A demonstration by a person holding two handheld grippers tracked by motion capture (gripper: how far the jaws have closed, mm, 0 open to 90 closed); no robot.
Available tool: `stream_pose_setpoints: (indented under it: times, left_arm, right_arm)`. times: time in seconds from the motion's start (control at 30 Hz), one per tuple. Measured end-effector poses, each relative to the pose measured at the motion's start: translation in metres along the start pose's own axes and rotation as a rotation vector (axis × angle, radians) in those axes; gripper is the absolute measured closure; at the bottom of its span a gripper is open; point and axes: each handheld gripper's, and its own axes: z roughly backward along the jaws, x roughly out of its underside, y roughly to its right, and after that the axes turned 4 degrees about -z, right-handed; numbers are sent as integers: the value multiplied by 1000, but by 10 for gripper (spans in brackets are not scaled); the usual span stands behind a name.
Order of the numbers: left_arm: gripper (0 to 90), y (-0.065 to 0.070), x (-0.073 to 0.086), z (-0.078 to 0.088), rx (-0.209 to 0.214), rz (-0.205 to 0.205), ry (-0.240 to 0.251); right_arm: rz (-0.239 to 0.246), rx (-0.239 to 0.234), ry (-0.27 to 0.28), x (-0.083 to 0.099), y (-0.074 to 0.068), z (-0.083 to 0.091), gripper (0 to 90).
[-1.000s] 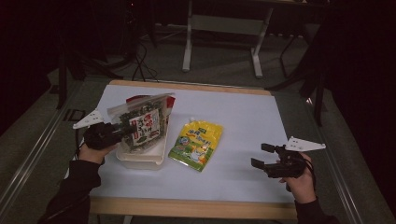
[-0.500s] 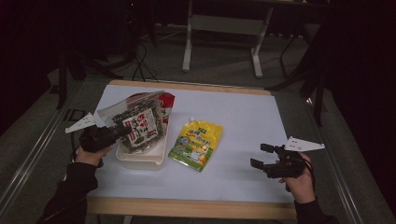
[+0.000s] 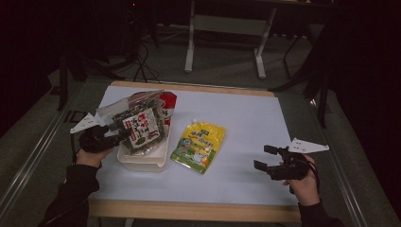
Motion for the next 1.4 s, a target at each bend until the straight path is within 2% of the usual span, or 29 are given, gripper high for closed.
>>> stream_pose_setpoints:
  times: [0.17,0.47,0.6,0.67,0.7,0.77,0.83,1.03,1.13,1.23,1.4]
  left_arm:
    - [344,7,-5,8,-18,-28,-10]
    - [169,18,-7,21,-46,-12,-14]
    - [147,26,-7,29,-61,-6,-7]
    - [88,30,-7,34,-44,-22,-17]
    - [32,31,-6,35,-52,-22,-25]
    - [27,34,-3,40,-53,-12,-25]
    - [27,40,1,44,-64,-21,-33]
    - [20,52,12,56,-78,-23,-8]
    - [20,66,15,60,-68,-39,-25]
    - [20,76,17,61,-42,-40,-13]
    - [20,92,21,54,11,-58,-33]
  right_arm:
    - [-2,-2,1,0,0,0,168]
    - [0,2,-3,0,-1,0,168]
    - [1,1,-4,1,-1,0,168]
    - [0,0,-3,1,-1,-1,168]
    - [0,0,-5,2,-1,-2,168]
    - [-1,-1,-6,2,-2,-2,168]
    - [0,-2,-7,3,-2,-2,168]
    - [-2,-3,-8,3,-1,-4,168]
    - [2,-4,-9,3,-2,-4,168]
    - [2,-4,-9,3,-2,-5,168]
    - [20,3,-6,2,-3,-6,174]
